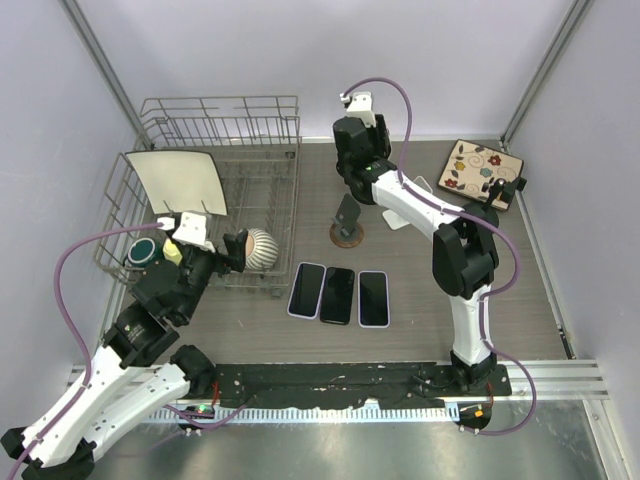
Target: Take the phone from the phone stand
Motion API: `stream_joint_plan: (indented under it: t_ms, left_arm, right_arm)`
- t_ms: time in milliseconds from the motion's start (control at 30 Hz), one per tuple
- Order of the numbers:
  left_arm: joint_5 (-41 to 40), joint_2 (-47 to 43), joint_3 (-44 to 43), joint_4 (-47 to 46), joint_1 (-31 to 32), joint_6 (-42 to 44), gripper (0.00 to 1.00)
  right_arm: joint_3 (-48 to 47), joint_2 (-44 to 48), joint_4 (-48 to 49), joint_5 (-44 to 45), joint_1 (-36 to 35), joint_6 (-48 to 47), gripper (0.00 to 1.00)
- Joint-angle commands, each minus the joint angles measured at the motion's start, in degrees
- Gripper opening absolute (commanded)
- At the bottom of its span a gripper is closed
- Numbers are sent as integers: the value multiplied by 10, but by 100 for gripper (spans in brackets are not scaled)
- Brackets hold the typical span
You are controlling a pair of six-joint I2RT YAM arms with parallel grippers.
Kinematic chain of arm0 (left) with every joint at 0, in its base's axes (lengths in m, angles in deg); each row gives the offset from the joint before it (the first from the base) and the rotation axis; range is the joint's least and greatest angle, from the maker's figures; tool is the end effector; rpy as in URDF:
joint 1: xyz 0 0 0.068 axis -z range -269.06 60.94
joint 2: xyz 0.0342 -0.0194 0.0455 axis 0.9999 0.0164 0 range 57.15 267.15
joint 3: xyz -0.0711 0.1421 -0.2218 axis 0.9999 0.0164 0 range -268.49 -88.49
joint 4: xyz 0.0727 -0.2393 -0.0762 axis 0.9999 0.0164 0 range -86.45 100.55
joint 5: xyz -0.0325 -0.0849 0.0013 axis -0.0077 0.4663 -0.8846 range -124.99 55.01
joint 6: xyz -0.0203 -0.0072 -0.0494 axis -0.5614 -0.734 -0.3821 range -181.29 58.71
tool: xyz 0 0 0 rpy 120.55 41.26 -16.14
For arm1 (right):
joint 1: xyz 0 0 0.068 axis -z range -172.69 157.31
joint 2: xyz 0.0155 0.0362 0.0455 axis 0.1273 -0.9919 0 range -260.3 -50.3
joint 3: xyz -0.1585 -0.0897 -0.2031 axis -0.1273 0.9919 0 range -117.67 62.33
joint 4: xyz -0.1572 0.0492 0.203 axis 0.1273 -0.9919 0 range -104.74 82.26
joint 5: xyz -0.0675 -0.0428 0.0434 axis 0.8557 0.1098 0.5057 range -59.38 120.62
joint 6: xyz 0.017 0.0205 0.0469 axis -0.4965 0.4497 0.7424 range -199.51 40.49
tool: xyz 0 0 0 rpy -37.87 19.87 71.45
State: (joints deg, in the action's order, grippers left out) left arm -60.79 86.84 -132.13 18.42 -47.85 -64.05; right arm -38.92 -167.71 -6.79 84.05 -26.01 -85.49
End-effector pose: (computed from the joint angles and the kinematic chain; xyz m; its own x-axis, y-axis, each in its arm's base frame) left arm 0.1004 -0.0674 0.3599 -0.0251 -0.0358 -0.9990 0.2648 0.9634 -0.0411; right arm 0.4213 0.2429 0.3123 -0.2512 -0.2395 -0.9378 0.2957 0.9036 -0.3100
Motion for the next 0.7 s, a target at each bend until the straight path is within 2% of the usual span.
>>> stream_joint_plan:
  t_ms: [0, 133, 200, 233, 300, 533, 667]
  left_arm:
    - [6, -5, 1, -14, -3, 0, 82]
    - [7, -5, 1, -14, -3, 0, 82]
    - [7, -5, 1, -14, -3, 0, 82]
    - [8, -6, 2, -14, -3, 0, 82]
    - [8, -6, 2, -15, -3, 1, 82]
    - [6, -5, 3, -15, -3, 1, 82]
    - [4, -4, 3, -14, -4, 1, 82]
  right_arm:
    - [-27, 16, 62, 31, -1, -21, 43]
    - [-26, 27, 75, 29, -3, -37, 18]
    - [-26, 35, 82, 26, -6, -43, 12]
    - [-26, 44, 91, 20, -7, -51, 6]
    - [-26, 52, 100, 13, -10, -58, 1]
    - [-15, 103, 130, -31, -19, -76, 1]
    - [-16, 145, 110, -59, -21, -71, 1]
